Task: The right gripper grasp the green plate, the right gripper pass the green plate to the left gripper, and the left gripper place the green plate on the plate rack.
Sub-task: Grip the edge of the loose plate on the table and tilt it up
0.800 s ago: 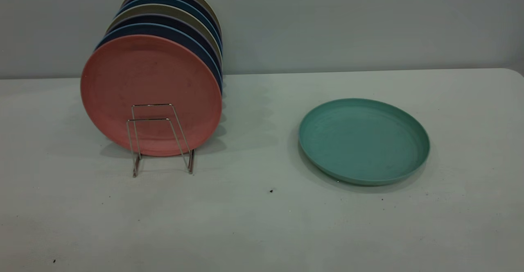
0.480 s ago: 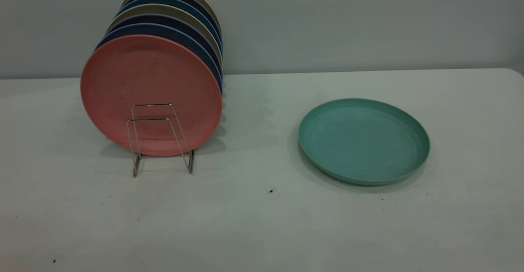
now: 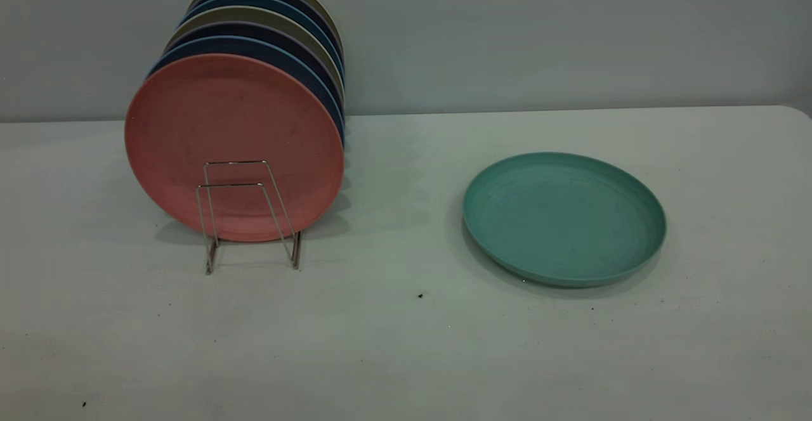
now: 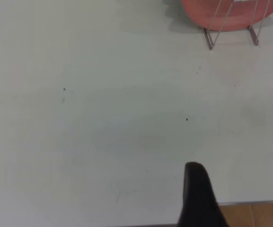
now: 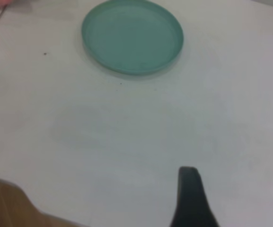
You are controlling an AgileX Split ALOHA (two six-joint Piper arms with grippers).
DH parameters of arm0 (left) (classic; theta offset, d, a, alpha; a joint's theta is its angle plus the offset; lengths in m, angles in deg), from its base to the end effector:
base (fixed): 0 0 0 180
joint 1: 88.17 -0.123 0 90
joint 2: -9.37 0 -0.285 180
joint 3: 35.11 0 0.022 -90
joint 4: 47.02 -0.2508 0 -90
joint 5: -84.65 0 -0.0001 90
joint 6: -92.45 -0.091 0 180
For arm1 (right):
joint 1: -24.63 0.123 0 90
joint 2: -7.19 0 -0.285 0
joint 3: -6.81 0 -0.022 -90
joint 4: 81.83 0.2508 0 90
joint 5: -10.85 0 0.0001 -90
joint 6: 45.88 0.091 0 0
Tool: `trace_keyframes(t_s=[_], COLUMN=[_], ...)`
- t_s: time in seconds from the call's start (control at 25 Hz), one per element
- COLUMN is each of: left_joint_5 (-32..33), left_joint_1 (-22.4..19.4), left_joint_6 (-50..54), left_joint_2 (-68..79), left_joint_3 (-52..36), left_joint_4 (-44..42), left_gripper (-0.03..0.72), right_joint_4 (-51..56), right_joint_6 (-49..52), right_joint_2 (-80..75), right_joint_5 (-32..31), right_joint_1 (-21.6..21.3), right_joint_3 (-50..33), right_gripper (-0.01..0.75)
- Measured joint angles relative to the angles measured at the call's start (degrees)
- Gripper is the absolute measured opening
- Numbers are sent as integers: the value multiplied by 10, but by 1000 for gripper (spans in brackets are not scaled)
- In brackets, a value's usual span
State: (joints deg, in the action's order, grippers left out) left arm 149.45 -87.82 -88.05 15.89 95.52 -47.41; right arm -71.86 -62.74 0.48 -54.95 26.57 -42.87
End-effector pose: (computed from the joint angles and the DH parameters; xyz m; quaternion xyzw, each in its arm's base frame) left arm -0.0096 0.0006 0.2677 0.0062 0.8690 0.0040 0.4948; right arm -0.0106 0.0140 0.2659 -0.1495 0.8592 0.0234 0.4887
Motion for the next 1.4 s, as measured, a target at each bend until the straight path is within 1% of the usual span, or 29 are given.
trace_keyframes(t_s=[0.88,1.08,1.16,1.24,1.28,1.4], left_joint_5=[0,0,-4,-24,-36,-87], left_joint_1=[0,0,0,0,0,0], left_joint_6=[0,-6,-18,-33,-39,-51], left_joint_2=[0,0,0,6,15,56], left_joint_3=[0,0,3,9,10,10], left_joint_4=[0,4,12,34,52,106], left_gripper=[494,494,494,494,494,494], right_joint_4=[0,6,20,54,72,139], right_joint_6=[0,0,0,-1,-5,-37], right_joint_2=[0,0,-2,-15,-28,-89], right_joint_5=[0,3,24,71,98,150], right_joint_1=[0,0,0,0,0,0], right_joint_3=[0,1,4,6,6,6], right_gripper=[511,491,478,470,469,469])
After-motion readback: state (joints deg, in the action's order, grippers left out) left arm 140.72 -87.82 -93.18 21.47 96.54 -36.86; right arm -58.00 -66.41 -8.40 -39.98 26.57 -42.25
